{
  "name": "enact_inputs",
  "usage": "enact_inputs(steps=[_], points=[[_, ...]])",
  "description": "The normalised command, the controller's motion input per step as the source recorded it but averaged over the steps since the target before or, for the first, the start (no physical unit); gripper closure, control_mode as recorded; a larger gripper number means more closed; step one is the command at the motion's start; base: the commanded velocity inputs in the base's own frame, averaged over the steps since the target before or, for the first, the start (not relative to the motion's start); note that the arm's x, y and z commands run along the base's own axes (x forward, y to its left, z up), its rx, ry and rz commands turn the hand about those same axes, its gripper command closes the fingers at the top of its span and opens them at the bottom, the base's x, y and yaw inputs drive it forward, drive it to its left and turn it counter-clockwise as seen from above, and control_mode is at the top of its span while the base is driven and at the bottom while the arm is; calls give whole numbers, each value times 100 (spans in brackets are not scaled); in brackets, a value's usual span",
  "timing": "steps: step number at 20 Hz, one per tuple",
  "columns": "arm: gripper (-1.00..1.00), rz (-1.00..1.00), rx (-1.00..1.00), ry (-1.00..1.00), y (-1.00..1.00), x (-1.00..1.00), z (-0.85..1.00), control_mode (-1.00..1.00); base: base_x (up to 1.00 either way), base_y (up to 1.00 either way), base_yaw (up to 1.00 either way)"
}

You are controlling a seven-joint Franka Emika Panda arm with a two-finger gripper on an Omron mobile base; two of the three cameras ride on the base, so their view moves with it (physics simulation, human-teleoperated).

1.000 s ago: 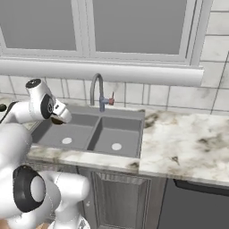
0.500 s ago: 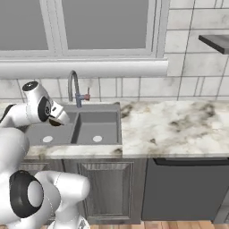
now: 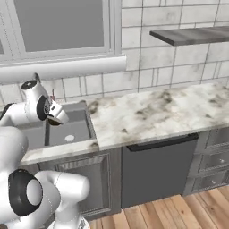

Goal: Turn on the sink faucet. Then move the avocado from the counter to the sink. Turn off the sink. Move the vegetable from the sink to the pot next to the stove. Finally move the pot to the rear left burner.

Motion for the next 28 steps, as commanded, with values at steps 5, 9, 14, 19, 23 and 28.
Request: enact_inputs(steps=[5,9,14,19,23,28], points=[[100,0,0,0,0,0,0,100,0,-19,-46],[100,0,0,0,0,0,0,100,0,-14,-47],[100,0,0,0,0,0,0,100,0,-13,-46],[100,0,0,0,0,0,0,100,0,-19,-46],[100,0,0,0,0,0,0,100,0,-16,-46],[100,0,0,0,0,0,0,100,0,-22,-46]])
